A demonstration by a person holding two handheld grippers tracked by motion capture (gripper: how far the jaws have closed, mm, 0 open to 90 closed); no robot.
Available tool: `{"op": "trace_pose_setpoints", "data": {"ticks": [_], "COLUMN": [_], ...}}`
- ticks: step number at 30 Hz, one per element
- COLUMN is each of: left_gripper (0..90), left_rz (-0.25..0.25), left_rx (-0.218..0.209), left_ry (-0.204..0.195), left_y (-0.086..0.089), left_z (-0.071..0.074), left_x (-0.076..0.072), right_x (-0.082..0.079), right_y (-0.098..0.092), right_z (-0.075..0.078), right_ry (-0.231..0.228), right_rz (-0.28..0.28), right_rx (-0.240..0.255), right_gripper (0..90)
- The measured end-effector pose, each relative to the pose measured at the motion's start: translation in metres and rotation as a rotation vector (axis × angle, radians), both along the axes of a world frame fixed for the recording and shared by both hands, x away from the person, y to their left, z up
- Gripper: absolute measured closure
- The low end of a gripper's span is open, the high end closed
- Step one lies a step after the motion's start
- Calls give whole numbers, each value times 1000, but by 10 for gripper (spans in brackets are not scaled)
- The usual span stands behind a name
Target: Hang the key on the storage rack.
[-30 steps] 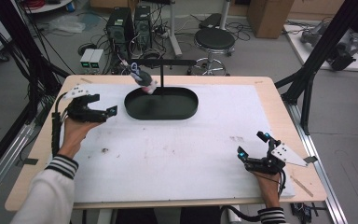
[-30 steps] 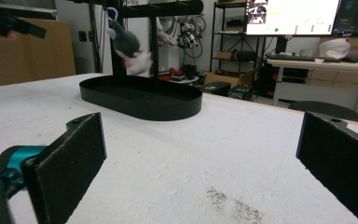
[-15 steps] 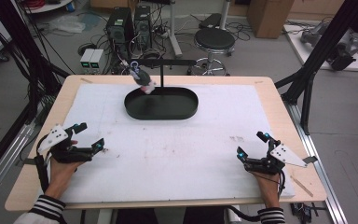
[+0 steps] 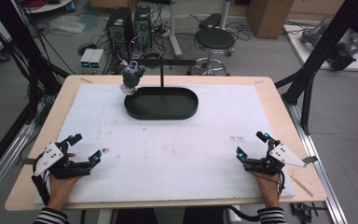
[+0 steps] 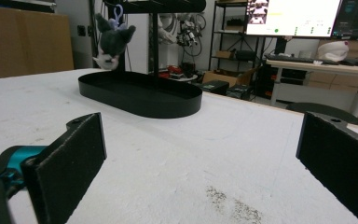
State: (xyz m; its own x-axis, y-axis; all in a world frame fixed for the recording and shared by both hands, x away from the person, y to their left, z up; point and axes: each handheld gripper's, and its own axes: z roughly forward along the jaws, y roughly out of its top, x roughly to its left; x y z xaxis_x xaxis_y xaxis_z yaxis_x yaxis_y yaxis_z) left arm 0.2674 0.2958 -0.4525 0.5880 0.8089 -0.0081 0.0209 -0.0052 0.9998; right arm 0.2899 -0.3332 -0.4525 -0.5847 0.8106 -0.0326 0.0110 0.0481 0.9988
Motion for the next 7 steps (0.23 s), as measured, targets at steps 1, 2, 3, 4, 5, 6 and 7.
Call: {"op": "trace_pose_setpoints", "data": {"ticks": [1, 2, 3, 4, 5, 6, 7], "left_gripper": [17, 17, 17, 17, 17, 17, 17], "left_rz": [2, 5, 9, 11, 12, 15, 20], "left_rx": [1, 0, 2, 2, -1, -1, -12], "left_ry": [-1, 1, 2, 3, 5, 3, 1], "left_y": [0, -1, -1, -1, -1, 0, -1], "left_z": [0, 0, 0, 0, 0, 0, 0], "left_x": [0, 0, 0, 0, 0, 0, 0], "right_x": [0, 0, 0, 0, 0, 0, 1], "right_y": [0, 0, 0, 0, 0, 0, -1], "right_z": [0, 0, 0, 0, 0, 0, 0], "right_ry": [0, 0, 1, 3, -1, -1, -3], "right_rz": [0, 0, 0, 1, 0, 0, -4], "right_rx": [-2, -2, 1, 4, 4, 4, 4], "right_gripper": [4, 4, 4, 4, 4, 4, 4]}}
